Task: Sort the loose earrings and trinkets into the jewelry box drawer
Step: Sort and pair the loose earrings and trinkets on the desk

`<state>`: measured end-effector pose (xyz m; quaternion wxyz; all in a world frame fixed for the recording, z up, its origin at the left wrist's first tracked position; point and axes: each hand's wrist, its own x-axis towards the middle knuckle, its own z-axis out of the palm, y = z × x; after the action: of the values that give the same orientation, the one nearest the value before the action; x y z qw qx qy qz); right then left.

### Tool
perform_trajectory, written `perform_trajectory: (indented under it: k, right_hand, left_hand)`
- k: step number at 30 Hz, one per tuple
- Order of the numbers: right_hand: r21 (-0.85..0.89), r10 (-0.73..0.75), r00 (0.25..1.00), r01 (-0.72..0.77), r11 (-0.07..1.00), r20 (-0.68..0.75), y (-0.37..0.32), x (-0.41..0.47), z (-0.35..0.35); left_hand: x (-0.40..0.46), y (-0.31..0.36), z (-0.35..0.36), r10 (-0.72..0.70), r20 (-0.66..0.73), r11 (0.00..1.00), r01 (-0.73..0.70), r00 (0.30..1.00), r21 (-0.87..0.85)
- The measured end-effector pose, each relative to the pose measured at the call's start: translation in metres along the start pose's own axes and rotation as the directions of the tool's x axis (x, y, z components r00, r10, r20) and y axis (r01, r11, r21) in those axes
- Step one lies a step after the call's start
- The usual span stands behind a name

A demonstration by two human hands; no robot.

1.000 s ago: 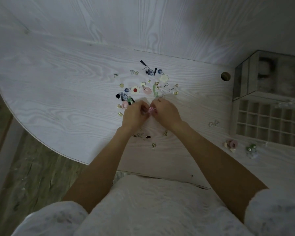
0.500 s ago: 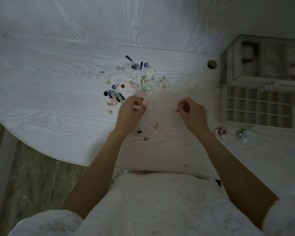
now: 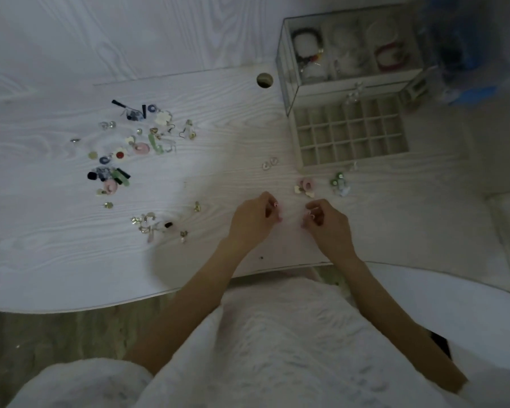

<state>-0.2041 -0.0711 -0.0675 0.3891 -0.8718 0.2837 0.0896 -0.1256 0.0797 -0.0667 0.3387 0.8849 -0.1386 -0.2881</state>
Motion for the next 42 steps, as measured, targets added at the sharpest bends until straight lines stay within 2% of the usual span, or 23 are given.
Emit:
perform_trajectory:
  k: [3,5,10,14,17,23,26,30,32,35,37,39,42]
  right_hand:
    - [-0.088,-0.025,0.998,0.02,0.996,-0.054,0.007,0.001,-0.005]
    - [-0.142,-0.077,0.996,0.07,0.987,-0.044,0.01,-0.001,-0.008]
    - [-0.187,-0.148,0.988,0.154,0.97,0.046,0.005,-0.004,-0.001]
    - [-0.132,-0.18,0.981,0.189,0.973,0.073,-0.011,0.0,0.018]
    - [-0.094,-0.197,0.976,0.206,0.974,0.093,-0.02,0.005,0.027]
    - [-0.106,-0.297,0.952,0.303,0.947,0.067,-0.035,0.019,0.038]
    - [-0.166,-0.378,0.925,0.38,0.91,0.045,-0.044,0.028,0.043]
    - [-0.169,-0.388,0.921,0.388,0.906,0.032,-0.055,0.036,0.043]
    - [-0.218,-0.424,0.905,0.421,0.881,0.035,-0.058,0.035,0.041]
    - [-0.283,-0.541,0.837,0.54,0.793,0.082,-0.065,0.027,0.037]
    - [-0.269,-0.635,0.749,0.661,0.7,0.189,-0.075,0.022,0.041]
    - [-0.26,-0.705,0.647,0.762,0.593,0.291,-0.087,0.02,0.055]
    - [-0.221,-0.734,0.562,0.826,0.518,0.381,-0.11,0.018,0.083]
  left_hand:
    - [0.001,-0.004,0.003,0.029,-0.118,0.987,-0.01,0.993,0.163]
    - [-0.001,-0.01,0.002,0.061,-0.157,0.984,-0.033,0.986,0.173]
    - [-0.01,-0.012,0.011,0.117,-0.068,0.977,-0.102,0.991,0.189]
    - [-0.008,0.001,0.028,0.116,-0.12,0.988,-0.103,0.986,0.114]
    - [-0.007,0.004,0.031,0.064,-0.196,0.998,-0.059,0.978,0.032]
    - [0.0,-0.007,0.016,0.062,-0.316,0.998,-0.065,0.947,0.003]
    - [0.005,-0.008,0.011,0.052,-0.343,0.995,-0.076,0.938,-0.058]
    - [0.009,-0.007,0.003,-0.031,-0.338,0.975,-0.046,0.941,-0.217]
    - [0.004,-0.009,-0.006,-0.034,-0.321,0.969,-0.048,0.946,-0.242]
    - [-0.018,-0.023,-0.023,0.113,-0.403,0.991,-0.131,0.908,-0.018]
    - [-0.036,-0.042,-0.036,0.165,-0.458,0.983,-0.105,0.874,0.152]
    - [-0.055,-0.066,-0.05,0.133,-0.528,0.977,-0.021,0.838,0.213]
    - [-0.083,-0.104,-0.067,-0.028,-0.634,0.976,0.157,0.773,0.149]
